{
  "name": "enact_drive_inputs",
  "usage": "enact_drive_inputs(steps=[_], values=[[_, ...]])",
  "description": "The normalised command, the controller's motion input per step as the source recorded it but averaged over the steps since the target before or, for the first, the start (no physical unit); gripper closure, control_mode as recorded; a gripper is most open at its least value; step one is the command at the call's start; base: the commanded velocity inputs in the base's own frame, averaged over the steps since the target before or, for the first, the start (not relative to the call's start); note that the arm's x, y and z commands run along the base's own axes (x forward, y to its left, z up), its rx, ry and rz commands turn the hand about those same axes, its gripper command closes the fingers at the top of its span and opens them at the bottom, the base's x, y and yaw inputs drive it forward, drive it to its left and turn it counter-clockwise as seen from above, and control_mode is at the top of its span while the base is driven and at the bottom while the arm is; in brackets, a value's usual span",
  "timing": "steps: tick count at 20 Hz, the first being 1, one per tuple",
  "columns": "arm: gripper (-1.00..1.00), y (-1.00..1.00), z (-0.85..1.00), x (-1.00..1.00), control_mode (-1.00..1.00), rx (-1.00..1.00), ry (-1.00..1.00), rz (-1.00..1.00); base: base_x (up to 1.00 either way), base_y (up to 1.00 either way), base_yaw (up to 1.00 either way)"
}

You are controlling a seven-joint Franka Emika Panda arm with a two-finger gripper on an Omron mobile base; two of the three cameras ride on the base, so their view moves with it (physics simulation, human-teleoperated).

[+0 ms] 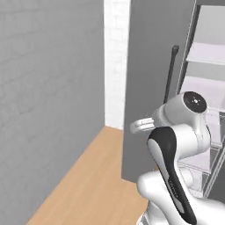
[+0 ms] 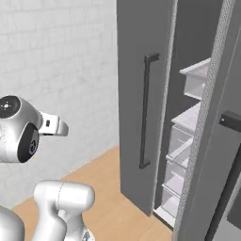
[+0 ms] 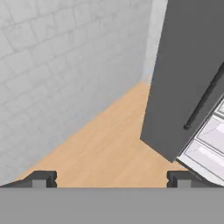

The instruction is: Place one garlic and one chicken drumstick in each tupperware on the nearby counter, to pack two identical lunches.

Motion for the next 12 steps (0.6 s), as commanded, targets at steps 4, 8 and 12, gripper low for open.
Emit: enact_drive_inputs(steps=[4,8,12], values=[[-1.00,0.00,0.00,0.00,1.00,0.00,0.00,0.00,0.08,0.00,-0.97],[-1.00,0.00,0.00,0.00,1.00,0.00,0.00,0.00,0.16,0.00,-0.67],[-1.00,0.00,0.00,0.00,1.00,0.00,0.00,0.00,0.10,-0.03,-0.02]])
